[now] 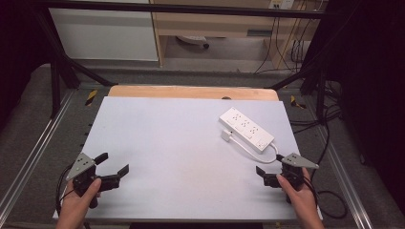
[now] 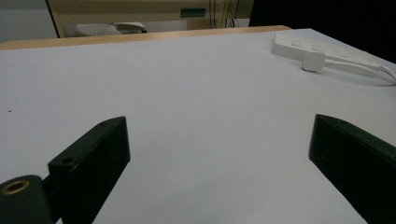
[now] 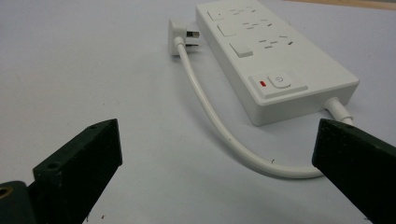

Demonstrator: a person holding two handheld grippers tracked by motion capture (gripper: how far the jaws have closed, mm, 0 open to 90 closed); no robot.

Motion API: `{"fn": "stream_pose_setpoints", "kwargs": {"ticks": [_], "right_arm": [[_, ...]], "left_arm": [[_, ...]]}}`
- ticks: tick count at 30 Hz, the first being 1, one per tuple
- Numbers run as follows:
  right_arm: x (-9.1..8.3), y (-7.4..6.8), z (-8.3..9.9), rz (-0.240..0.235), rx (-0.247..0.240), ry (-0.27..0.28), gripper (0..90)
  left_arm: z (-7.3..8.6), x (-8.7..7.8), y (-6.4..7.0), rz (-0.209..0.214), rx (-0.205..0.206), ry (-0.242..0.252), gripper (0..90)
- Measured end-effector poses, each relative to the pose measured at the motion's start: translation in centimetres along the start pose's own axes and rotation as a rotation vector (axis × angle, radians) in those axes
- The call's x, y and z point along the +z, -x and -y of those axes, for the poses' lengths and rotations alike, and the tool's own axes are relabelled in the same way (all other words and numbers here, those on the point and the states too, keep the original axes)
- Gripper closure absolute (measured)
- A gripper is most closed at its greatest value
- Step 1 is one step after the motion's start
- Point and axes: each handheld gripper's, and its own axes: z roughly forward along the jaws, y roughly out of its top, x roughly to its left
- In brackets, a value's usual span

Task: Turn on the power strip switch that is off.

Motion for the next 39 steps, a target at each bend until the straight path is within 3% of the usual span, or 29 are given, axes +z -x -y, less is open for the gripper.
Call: {"fn": "stream_pose_setpoints", "kwargs": {"ticks": [12, 17, 30, 39], "right_arm": [[-0.5, -0.1, 0.0, 0.010, -0.008, 0.001, 2.6], [-1.1, -0.2, -0.2, 0.001, 0.022, 0.016, 2.9], [-1.4, -0.3, -0.4, 0.009, 0.003, 0.009, 2.9], [-1.9, -0.5, -0.8, 0.012, -0.004, 0.036, 2.4]], "left_arm": [[0.0, 0.0, 0.0, 0.002, 0.003, -0.003, 5.2], [0.0, 0.1, 0.0, 0.005, 0.007, -0.004, 5.1], [0.0, 0.1, 0.1, 0.009, 0.009, -0.003, 4.9], [0.0, 0.1, 0.1, 0.011, 0.010, -0.005, 5.0]]}}
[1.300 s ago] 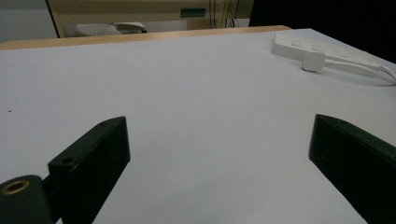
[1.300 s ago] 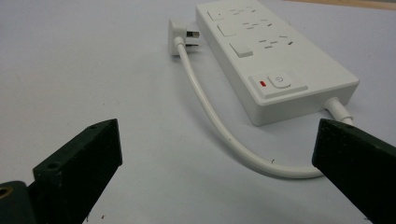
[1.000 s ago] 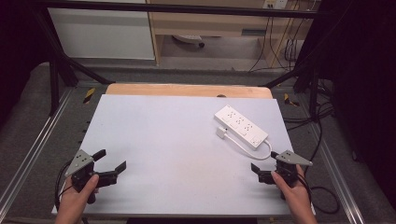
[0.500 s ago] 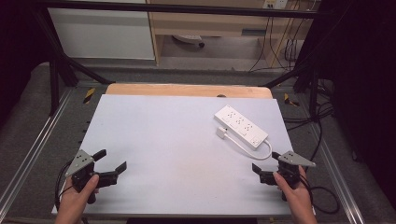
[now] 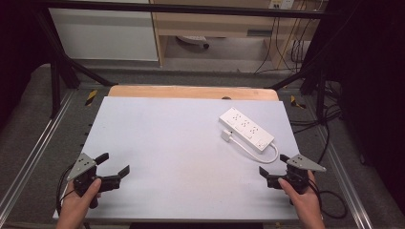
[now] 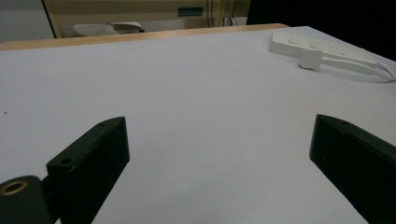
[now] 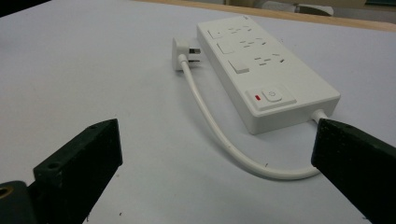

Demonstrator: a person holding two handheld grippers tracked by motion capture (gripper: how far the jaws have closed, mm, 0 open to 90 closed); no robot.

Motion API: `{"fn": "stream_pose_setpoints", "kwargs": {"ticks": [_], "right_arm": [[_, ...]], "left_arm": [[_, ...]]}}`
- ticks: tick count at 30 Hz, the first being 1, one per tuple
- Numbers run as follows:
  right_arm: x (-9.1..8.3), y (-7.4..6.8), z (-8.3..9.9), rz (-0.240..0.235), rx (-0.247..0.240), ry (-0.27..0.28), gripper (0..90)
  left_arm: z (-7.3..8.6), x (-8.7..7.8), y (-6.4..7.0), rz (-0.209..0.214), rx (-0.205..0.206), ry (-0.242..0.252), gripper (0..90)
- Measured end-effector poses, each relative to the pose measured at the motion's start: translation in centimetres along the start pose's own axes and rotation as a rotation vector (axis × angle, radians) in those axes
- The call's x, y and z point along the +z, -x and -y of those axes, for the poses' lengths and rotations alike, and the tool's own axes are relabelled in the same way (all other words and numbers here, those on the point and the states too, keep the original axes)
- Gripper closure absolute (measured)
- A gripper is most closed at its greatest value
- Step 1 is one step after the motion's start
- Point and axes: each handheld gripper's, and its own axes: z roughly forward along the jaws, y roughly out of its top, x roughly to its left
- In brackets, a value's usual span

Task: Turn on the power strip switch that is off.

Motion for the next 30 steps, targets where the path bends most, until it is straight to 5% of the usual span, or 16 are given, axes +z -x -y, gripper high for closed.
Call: {"fn": "stream_pose_setpoints", "kwargs": {"ticks": [30], "right_arm": [[-1.1, -0.2, -1.7, 0.007, 0.052, 0.071, 3.3]], "left_arm": [[0.0, 0.1, 0.1, 0.008, 0.012, -0.008, 5.0]]}}
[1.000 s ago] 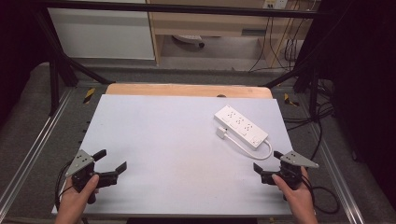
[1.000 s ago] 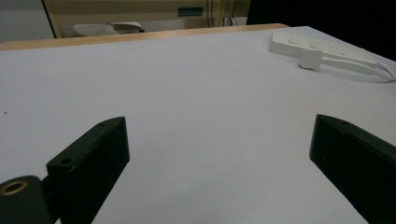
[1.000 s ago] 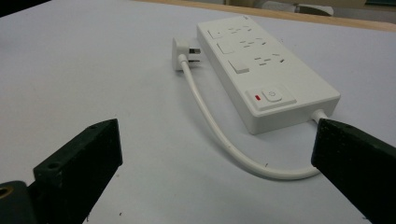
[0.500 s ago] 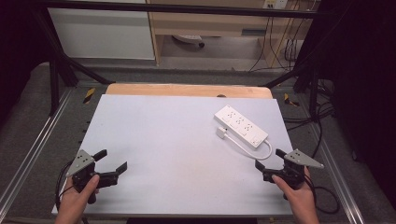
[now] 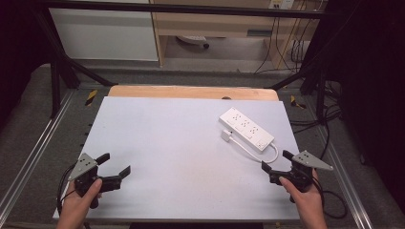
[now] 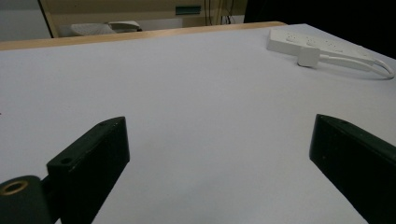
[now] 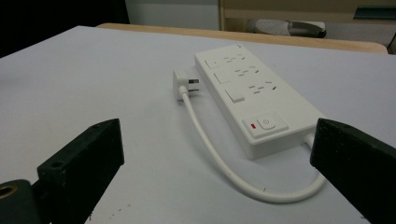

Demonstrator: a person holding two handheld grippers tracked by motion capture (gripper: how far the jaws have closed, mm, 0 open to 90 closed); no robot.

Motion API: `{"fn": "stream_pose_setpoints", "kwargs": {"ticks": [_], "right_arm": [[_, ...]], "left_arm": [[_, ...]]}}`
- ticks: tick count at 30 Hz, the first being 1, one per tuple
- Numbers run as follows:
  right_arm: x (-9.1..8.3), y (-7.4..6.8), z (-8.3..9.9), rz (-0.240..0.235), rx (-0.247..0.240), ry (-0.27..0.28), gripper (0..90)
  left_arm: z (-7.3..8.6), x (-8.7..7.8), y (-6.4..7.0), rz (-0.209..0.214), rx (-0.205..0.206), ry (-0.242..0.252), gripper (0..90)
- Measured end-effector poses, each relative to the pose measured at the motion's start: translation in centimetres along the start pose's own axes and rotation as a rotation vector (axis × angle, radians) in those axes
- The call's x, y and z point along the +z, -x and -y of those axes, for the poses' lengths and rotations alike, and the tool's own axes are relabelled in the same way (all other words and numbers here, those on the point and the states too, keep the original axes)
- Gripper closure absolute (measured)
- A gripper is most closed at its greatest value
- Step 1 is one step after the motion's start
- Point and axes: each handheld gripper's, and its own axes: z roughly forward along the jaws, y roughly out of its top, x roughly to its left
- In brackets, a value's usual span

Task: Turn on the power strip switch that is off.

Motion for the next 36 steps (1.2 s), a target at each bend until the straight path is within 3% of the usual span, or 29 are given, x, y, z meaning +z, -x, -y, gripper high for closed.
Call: {"fn": "stream_pose_setpoints", "kwargs": {"ticks": [16, 36], "right_arm": [[0.5, -0.4, -1.7, -0.016, -0.014, -0.005, 3.6], [1.8, -0.1, -4.3, -0.028, -0.025, -0.008, 2.6]], "left_arm": [[0.0, 0.1, 0.1, -0.004, 0.013, -0.004, 5.1], [0.2, 0.2, 0.0, 0.001, 0.000, -0.016, 5.0]]}}
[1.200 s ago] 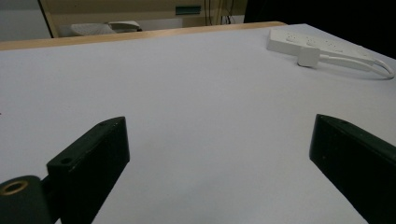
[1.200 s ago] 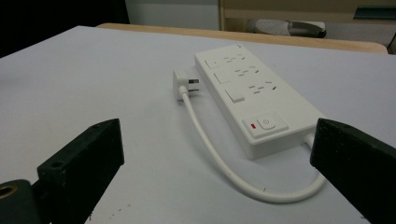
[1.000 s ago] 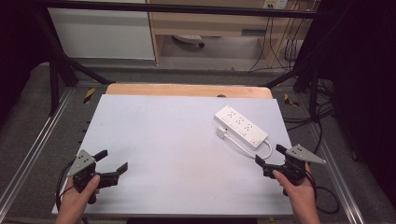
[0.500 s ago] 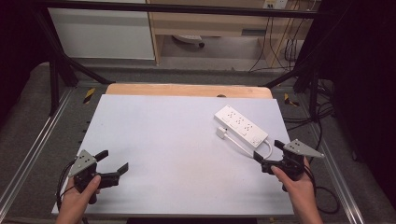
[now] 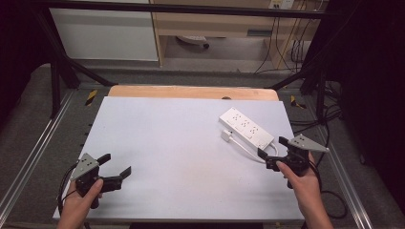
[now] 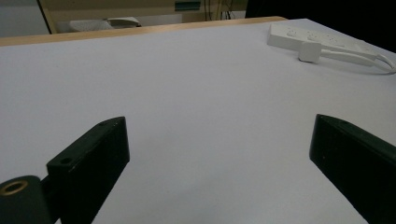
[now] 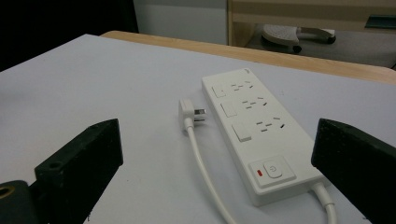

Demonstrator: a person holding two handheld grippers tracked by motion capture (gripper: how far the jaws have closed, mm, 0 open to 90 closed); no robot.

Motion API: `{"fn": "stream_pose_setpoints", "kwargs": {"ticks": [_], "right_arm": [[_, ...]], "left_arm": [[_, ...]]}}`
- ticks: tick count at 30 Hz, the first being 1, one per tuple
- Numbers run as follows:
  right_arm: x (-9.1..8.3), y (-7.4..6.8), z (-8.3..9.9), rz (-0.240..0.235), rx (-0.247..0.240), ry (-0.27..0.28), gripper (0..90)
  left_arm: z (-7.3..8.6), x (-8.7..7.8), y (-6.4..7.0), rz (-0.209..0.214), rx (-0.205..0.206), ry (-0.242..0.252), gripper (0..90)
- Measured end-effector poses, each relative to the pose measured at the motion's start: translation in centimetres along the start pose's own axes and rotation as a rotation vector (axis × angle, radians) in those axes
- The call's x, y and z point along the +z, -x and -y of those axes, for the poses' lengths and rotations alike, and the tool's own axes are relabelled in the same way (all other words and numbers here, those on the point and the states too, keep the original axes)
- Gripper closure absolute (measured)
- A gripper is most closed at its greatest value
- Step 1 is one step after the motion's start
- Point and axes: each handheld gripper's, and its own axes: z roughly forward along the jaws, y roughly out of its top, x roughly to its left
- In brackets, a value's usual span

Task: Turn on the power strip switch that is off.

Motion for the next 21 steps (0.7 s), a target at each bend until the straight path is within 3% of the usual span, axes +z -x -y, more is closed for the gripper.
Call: {"fn": "stream_pose_setpoints", "kwargs": {"ticks": [21], "right_arm": [[2.0, 0.8, -2.2, 0.008, -0.024, -0.014, 2.9]], "left_arm": [[0.1, 0.2, -0.1, 0.001, -0.001, -0.008, 5.0]]}}
